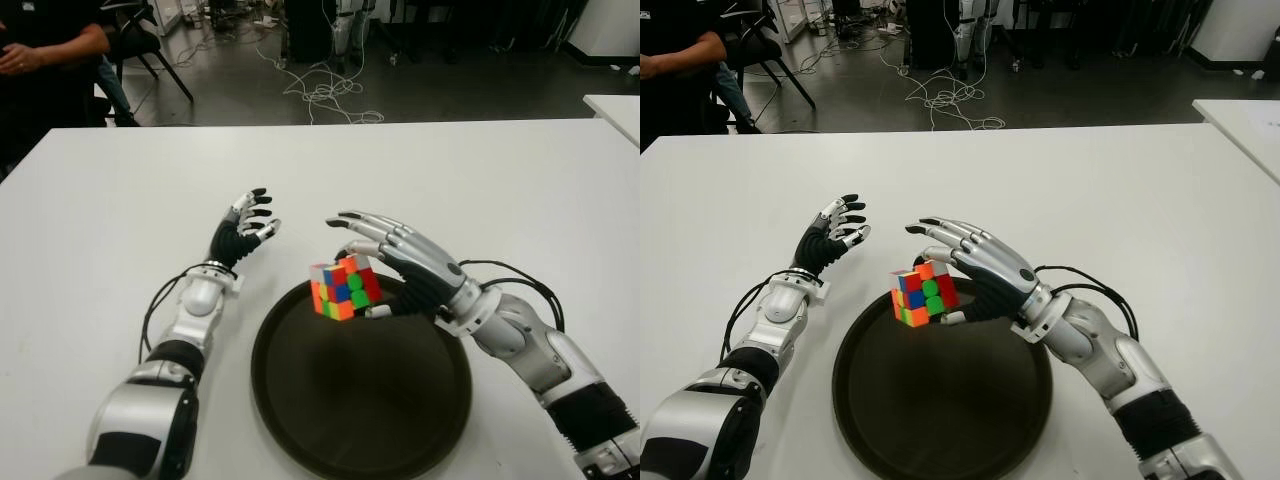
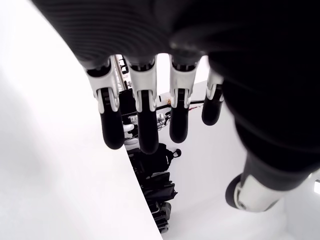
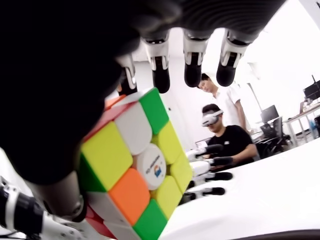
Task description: Pick up the Rubik's Cube and put it in the plate
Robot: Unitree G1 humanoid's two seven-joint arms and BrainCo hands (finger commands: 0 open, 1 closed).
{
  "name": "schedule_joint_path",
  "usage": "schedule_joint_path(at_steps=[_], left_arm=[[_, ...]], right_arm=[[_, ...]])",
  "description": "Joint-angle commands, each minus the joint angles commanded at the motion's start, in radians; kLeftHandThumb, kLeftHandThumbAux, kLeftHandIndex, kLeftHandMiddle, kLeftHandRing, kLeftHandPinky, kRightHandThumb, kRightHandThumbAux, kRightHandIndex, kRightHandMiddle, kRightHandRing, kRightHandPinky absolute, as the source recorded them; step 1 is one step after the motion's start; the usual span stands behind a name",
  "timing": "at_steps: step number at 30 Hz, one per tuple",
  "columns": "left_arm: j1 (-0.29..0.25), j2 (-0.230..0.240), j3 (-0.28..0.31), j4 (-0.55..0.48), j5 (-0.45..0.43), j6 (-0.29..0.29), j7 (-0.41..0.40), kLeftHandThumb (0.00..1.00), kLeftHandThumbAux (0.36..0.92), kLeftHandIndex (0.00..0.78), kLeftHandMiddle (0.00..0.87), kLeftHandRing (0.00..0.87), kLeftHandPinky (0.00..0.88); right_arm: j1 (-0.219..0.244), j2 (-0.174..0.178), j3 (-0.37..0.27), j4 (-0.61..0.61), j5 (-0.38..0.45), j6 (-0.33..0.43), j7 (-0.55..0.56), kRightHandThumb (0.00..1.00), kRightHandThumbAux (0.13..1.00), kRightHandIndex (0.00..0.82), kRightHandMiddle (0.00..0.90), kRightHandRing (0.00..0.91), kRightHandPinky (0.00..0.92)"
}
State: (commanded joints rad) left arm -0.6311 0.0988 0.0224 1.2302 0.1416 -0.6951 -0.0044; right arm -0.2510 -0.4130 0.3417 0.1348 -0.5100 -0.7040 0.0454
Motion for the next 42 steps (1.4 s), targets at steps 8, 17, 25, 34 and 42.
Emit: schedule_joint_path(at_steps=[8,17,25,34,42], left_arm=[[0.002,0.0,-0.002,-0.001,0.002,-0.01,0.0,0.119,0.666,0.151,0.202,0.218,0.238],[0.003,0.0,-0.001,-0.004,-0.003,-0.007,-0.012,0.118,0.672,0.138,0.183,0.202,0.23],[0.003,-0.003,0.002,-0.006,-0.012,0.002,-0.021,0.109,0.674,0.138,0.186,0.199,0.214],[0.004,-0.001,-0.003,-0.009,-0.009,0.0,-0.013,0.104,0.681,0.134,0.191,0.203,0.216],[0.004,0.001,-0.008,-0.011,-0.004,0.004,-0.009,0.109,0.681,0.134,0.185,0.201,0.209]], right_arm=[[-0.011,-0.017,0.021,0.01,-0.003,0.008,0.088,0.693,0.728,0.414,0.028,0.0,0.0],[-0.033,-0.061,0.049,-0.013,-0.027,0.036,0.223,0.692,0.728,0.414,0.051,0.0,0.0],[-0.037,-0.068,0.056,-0.016,0.022,0.041,0.308,0.69,0.731,0.414,0.069,0.0,0.0],[-0.047,-0.07,0.055,-0.005,0.062,0.029,0.373,0.69,0.731,0.415,0.083,0.0,0.0],[-0.047,-0.07,0.051,0.001,0.095,0.031,0.4,0.69,0.731,0.415,0.085,0.0,0.0]])
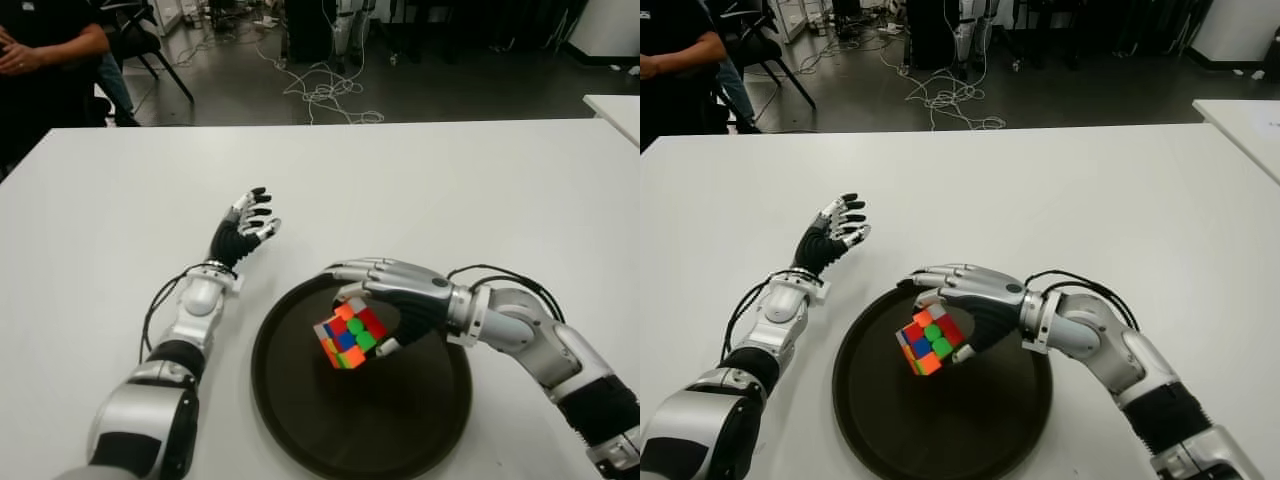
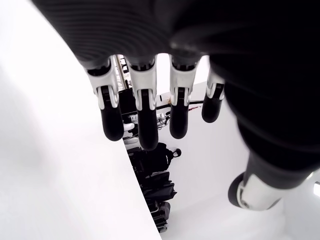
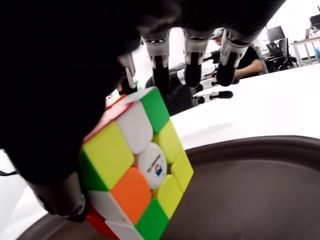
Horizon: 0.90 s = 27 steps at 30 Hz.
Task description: Pick up the Rubik's Cube and put it in the plate
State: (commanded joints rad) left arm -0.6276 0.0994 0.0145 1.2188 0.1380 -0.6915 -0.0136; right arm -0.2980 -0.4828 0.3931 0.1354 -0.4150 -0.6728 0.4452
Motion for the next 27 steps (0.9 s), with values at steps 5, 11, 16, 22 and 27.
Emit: schedule_joint_path(at_steps=[5,11,16,22,27], left_arm=[[0.001,-0.001,-0.003,-0.004,0.003,-0.005,0.005,0.106,0.678,0.139,0.192,0.202,0.206],[0.002,0.002,-0.011,-0.005,0.016,-0.008,0.021,0.079,0.658,0.136,0.185,0.186,0.173],[0.001,0.0,-0.01,-0.005,0.014,-0.007,0.026,0.078,0.672,0.132,0.179,0.181,0.168],[0.001,-0.003,-0.008,-0.005,0.009,-0.01,0.023,0.09,0.667,0.132,0.177,0.193,0.201],[0.002,-0.004,-0.007,-0.005,0.007,-0.013,0.023,0.094,0.679,0.138,0.187,0.195,0.202]], right_arm=[[-0.003,-0.01,0.001,-0.007,0.015,0.007,0.029,0.689,0.731,0.415,0.081,0.0,0.0],[-0.002,-0.013,-0.006,-0.013,0.034,0.012,0.056,0.689,0.732,0.414,0.072,0.0,0.0],[0.006,-0.004,-0.022,-0.013,0.032,0.007,0.036,0.683,0.737,0.406,0.025,0.0,0.0],[0.02,-0.003,-0.038,-0.029,0.027,0.034,0.024,0.365,0.713,0.163,0.002,0.0,0.0],[0.031,0.001,-0.049,-0.044,0.023,0.056,0.007,0.171,0.649,0.027,0.0,0.0,0.0]])
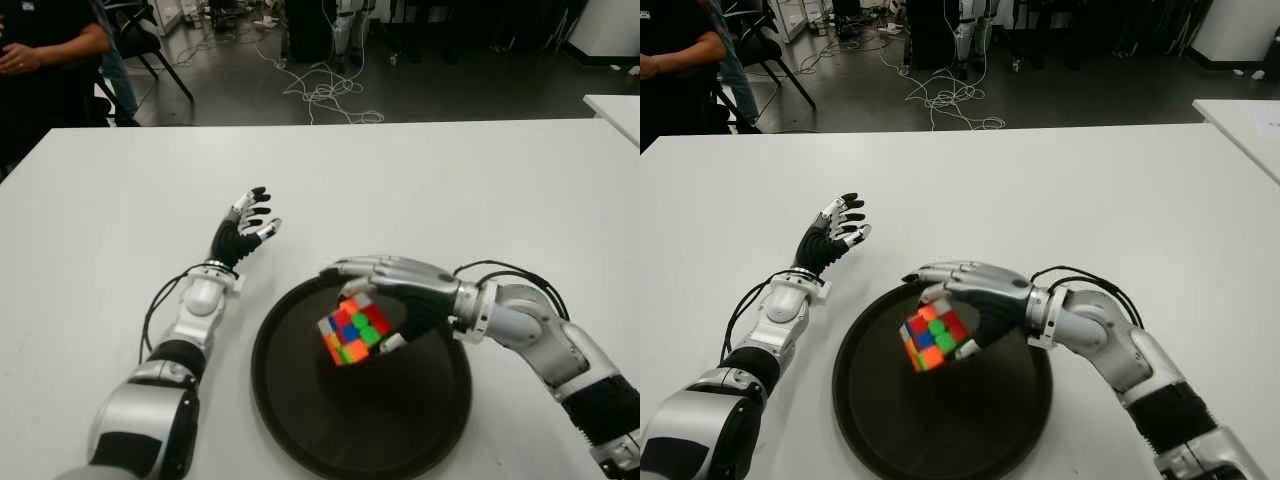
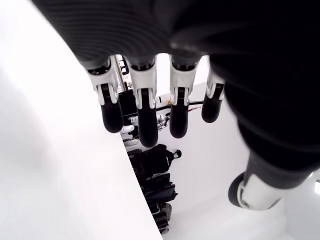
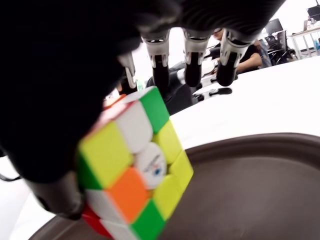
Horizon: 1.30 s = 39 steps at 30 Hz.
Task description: Pick up the Rubik's Cube and put it in the plate
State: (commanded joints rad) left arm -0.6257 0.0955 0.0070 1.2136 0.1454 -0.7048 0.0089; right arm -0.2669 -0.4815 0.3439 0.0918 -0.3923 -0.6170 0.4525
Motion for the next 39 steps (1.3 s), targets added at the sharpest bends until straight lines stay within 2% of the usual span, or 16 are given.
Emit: schedule_joint_path(at_steps=[15,26,39], left_arm=[[-0.003,0.0,0.008,0.005,-0.01,0.017,-0.012,0.122,0.666,0.135,0.183,0.201,0.228],[-0.002,0.001,0.012,0.005,-0.014,0.008,-0.026,0.127,0.663,0.137,0.192,0.206,0.23],[-0.001,0.001,0.014,0.006,-0.019,0.003,-0.025,0.12,0.665,0.141,0.195,0.211,0.229]], right_arm=[[0.011,0.015,-0.024,0.02,0.015,-0.014,-0.054,0.201,0.411,0.0,0.0,0.0,0.0],[0.01,0.019,-0.028,0.042,0.013,-0.035,-0.082,0.208,0.319,0.0,0.0,0.0,0.0],[0.006,0.018,-0.028,0.064,-0.004,-0.049,-0.113,0.206,0.254,0.0,0.0,0.0,0.0]])
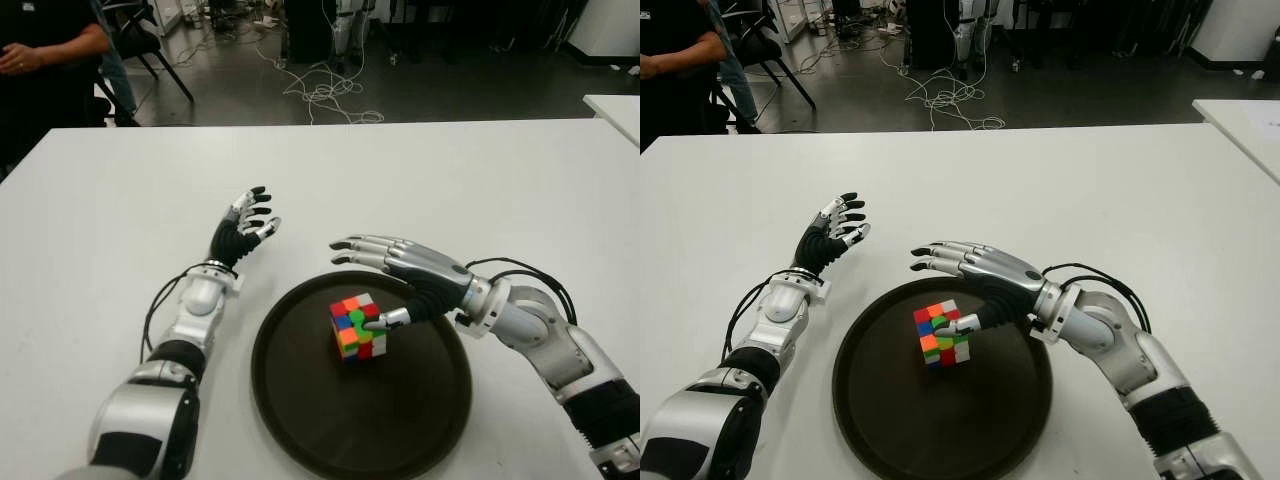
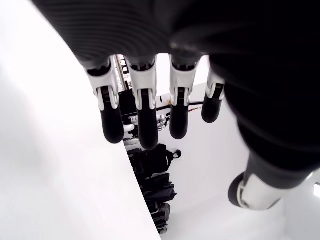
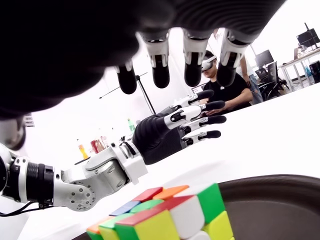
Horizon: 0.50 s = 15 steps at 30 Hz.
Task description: Pick up the Rubik's Cube and put it in the plate
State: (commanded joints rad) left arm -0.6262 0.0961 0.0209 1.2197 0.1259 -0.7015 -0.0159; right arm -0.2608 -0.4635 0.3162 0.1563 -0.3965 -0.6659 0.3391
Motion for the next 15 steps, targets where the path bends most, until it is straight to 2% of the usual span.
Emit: schedule_joint_path(at_steps=[15], left_arm=[[-0.001,0.002,-0.003,0.002,0.006,-0.002,0.011,0.12,0.652,0.141,0.196,0.212,0.231]], right_arm=[[-0.001,0.002,-0.005,0.013,-0.017,-0.01,-0.025,0.182,0.254,0.0,0.0,0.0,0.0]])
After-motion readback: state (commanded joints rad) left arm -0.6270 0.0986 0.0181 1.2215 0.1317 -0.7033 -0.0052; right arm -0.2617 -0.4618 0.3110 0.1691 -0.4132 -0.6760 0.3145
